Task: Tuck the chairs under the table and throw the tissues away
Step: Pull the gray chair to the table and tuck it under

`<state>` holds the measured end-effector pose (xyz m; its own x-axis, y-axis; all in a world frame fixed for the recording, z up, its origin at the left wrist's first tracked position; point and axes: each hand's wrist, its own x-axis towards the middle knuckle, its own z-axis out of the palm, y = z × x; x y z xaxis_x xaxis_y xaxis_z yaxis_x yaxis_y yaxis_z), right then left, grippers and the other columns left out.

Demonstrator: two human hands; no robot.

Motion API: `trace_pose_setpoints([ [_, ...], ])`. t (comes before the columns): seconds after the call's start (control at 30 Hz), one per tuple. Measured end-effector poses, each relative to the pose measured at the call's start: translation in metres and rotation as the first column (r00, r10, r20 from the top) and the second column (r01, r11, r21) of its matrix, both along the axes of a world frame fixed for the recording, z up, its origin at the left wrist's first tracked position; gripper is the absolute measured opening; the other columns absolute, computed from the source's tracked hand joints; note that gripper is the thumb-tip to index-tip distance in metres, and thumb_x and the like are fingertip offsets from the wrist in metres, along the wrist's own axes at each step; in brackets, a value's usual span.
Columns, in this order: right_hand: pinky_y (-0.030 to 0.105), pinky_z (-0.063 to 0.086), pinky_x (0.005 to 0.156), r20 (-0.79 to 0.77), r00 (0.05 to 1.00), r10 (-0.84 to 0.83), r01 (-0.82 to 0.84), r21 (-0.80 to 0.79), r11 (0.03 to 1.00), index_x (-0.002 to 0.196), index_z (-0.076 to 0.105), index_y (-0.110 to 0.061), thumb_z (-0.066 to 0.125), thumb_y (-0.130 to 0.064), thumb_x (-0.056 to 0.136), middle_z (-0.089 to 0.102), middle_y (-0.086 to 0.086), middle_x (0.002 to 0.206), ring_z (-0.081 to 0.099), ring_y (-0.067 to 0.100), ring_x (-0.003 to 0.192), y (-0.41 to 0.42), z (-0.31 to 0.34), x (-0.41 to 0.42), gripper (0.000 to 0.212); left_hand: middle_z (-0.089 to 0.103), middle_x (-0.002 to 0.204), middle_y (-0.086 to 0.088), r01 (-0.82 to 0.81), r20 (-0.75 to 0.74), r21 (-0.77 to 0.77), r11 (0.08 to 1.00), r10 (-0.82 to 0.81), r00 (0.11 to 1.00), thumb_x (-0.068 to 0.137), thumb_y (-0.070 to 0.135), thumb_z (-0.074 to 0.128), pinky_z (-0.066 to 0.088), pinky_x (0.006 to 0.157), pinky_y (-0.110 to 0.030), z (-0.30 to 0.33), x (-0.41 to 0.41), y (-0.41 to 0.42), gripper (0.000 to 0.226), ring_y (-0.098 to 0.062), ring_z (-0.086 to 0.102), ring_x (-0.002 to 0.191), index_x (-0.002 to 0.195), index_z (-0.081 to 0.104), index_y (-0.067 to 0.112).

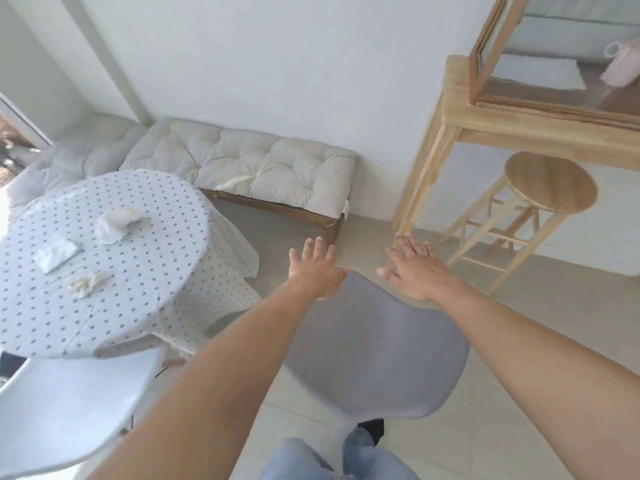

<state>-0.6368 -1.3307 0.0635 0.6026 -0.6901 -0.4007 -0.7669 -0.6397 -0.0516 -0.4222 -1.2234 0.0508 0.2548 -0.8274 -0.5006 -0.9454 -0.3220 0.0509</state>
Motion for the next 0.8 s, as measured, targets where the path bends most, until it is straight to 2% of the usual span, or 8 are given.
trace_pose_setpoints([
  [0.33,0.056,0.002,0.126,0.001,0.974,0.226,-0.226,-0.001,0.974,0.162,0.018,-0.024,0.023,-0.066,0.103,-0.008,0.007,0.173,-0.012,0.026,0.158,0.001,-0.011,0.010,0.073,-0.013,0.177,-0.009,-0.265,-0.009,-0.052,0.963,0.265,0.964,0.108,0.064,0.020,0.000,0.127,-0.066,0.001,-0.025,0.042,0.076,-0.034,-0.015,0.162,0.168,-0.001,0.022],
  [0.8,0.056,0.006,0.127,-0.051,0.918,0.393,-0.389,0.063,0.919,0.163,0.015,-0.024,0.021,-0.068,0.102,-0.006,0.007,0.173,-0.008,0.027,0.159,0.044,-0.035,-0.074,0.075,-0.013,0.176,-0.010,-0.404,-0.080,0.031,0.914,0.405,0.911,0.108,0.062,0.019,0.000,0.127,-0.066,-0.047,-0.135,0.112,0.076,-0.034,-0.015,0.162,0.168,-0.001,0.021],
])
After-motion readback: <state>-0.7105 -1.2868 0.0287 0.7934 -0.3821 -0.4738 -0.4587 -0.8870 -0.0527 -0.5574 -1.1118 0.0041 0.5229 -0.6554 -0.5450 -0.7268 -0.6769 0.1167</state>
